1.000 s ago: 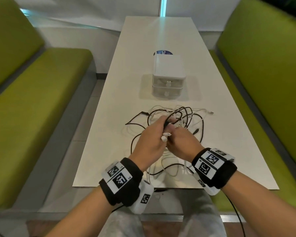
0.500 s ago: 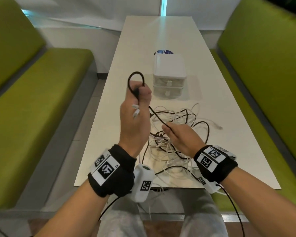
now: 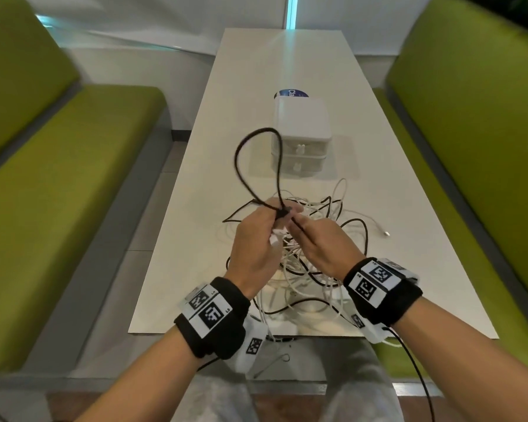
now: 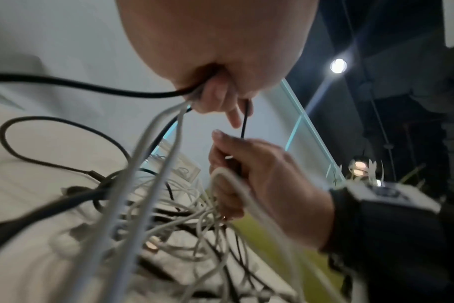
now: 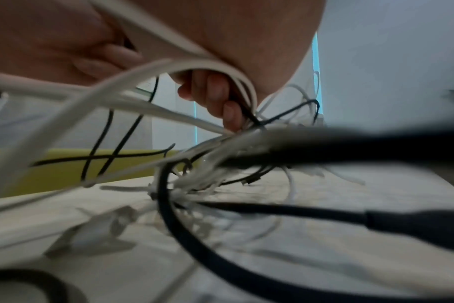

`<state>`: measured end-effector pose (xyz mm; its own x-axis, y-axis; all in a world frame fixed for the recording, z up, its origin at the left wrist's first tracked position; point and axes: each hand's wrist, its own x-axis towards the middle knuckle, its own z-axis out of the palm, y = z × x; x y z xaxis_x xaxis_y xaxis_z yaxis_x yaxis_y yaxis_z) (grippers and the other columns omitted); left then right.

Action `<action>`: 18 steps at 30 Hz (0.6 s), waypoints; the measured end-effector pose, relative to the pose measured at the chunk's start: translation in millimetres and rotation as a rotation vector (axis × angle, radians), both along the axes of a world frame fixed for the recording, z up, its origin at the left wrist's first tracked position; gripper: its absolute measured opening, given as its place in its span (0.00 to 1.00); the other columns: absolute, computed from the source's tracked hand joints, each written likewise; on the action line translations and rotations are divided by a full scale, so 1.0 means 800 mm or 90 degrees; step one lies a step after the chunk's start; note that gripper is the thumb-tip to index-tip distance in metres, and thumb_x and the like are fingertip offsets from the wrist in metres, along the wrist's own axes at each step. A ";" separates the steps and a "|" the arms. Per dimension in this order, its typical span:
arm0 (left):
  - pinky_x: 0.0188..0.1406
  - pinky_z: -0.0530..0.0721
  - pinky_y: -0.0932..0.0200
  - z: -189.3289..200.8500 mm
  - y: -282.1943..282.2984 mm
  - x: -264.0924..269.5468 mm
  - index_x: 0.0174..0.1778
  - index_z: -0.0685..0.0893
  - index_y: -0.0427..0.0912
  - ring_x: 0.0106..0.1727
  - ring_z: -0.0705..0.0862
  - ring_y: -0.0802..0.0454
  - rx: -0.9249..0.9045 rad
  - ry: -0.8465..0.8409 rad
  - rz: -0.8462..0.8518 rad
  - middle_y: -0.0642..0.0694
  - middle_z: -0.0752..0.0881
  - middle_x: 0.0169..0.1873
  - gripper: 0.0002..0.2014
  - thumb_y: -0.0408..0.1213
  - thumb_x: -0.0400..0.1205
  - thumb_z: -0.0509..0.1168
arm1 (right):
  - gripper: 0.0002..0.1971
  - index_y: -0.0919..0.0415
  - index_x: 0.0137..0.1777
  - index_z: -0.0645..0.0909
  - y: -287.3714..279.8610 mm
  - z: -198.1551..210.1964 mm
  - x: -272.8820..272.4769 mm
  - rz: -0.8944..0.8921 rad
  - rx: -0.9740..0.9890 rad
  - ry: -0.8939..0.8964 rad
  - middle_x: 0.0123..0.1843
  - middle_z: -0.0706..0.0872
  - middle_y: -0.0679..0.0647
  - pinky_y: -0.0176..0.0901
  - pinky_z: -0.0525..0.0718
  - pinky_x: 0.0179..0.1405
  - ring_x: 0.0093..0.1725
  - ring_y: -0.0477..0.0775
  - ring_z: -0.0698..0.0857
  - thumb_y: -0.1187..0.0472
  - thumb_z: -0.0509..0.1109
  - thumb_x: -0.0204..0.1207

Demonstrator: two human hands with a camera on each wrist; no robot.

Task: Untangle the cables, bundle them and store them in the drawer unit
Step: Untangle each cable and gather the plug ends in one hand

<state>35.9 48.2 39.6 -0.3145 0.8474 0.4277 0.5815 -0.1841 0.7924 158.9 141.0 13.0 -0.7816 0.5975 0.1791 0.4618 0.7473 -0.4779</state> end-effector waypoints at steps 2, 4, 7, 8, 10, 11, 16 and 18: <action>0.39 0.78 0.65 0.012 -0.001 0.000 0.44 0.82 0.48 0.38 0.84 0.64 0.045 -0.101 0.023 0.56 0.87 0.37 0.12 0.33 0.88 0.57 | 0.22 0.60 0.57 0.77 0.008 -0.005 0.000 -0.006 -0.005 -0.021 0.29 0.76 0.51 0.49 0.72 0.31 0.29 0.57 0.75 0.45 0.48 0.86; 0.29 0.68 0.62 0.027 -0.003 -0.002 0.39 0.78 0.54 0.25 0.74 0.61 0.078 -0.191 0.022 0.56 0.80 0.29 0.15 0.44 0.89 0.52 | 0.16 0.58 0.49 0.74 0.019 -0.011 -0.003 -0.011 -0.004 -0.054 0.31 0.79 0.56 0.51 0.73 0.32 0.31 0.61 0.77 0.49 0.51 0.87; 0.29 0.65 0.59 0.043 0.001 -0.006 0.34 0.73 0.59 0.26 0.68 0.55 0.077 -0.207 0.003 0.55 0.73 0.27 0.17 0.47 0.89 0.51 | 0.16 0.56 0.43 0.69 0.036 -0.010 -0.011 -0.036 -0.003 -0.074 0.34 0.82 0.60 0.50 0.71 0.33 0.34 0.63 0.78 0.49 0.49 0.88; 0.30 0.65 0.60 0.044 0.001 -0.006 0.34 0.72 0.59 0.26 0.68 0.56 0.070 -0.200 -0.002 0.56 0.73 0.27 0.17 0.46 0.89 0.51 | 0.16 0.57 0.45 0.70 0.042 -0.007 -0.015 -0.043 0.000 -0.075 0.35 0.83 0.61 0.49 0.71 0.34 0.35 0.63 0.79 0.49 0.49 0.88; 0.31 0.67 0.63 0.044 0.001 -0.007 0.34 0.73 0.60 0.28 0.69 0.58 0.067 -0.218 -0.006 0.58 0.73 0.28 0.16 0.45 0.89 0.52 | 0.17 0.59 0.48 0.72 0.054 0.002 -0.022 -0.056 0.007 -0.084 0.36 0.82 0.58 0.48 0.69 0.35 0.35 0.62 0.77 0.48 0.48 0.88; 0.32 0.69 0.65 0.043 -0.001 -0.007 0.35 0.74 0.61 0.29 0.71 0.59 0.070 -0.241 -0.007 0.58 0.74 0.29 0.16 0.44 0.89 0.52 | 0.17 0.59 0.48 0.72 0.058 0.006 -0.024 -0.062 0.008 -0.092 0.36 0.80 0.56 0.47 0.68 0.36 0.35 0.59 0.75 0.49 0.48 0.88; 0.27 0.70 0.77 0.053 -0.015 -0.004 0.39 0.74 0.45 0.26 0.72 0.63 0.130 -0.344 0.004 0.58 0.74 0.28 0.13 0.37 0.90 0.51 | 0.20 0.56 0.37 0.68 0.051 0.016 -0.022 -0.022 0.035 -0.061 0.28 0.73 0.46 0.45 0.65 0.35 0.32 0.55 0.73 0.46 0.47 0.87; 0.21 0.66 0.74 0.066 -0.021 -0.003 0.39 0.73 0.44 0.24 0.67 0.63 0.178 -0.378 0.006 0.58 0.72 0.27 0.13 0.38 0.88 0.51 | 0.24 0.59 0.36 0.72 0.049 0.015 -0.017 -0.006 0.039 -0.046 0.31 0.78 0.49 0.47 0.68 0.34 0.33 0.55 0.76 0.44 0.47 0.86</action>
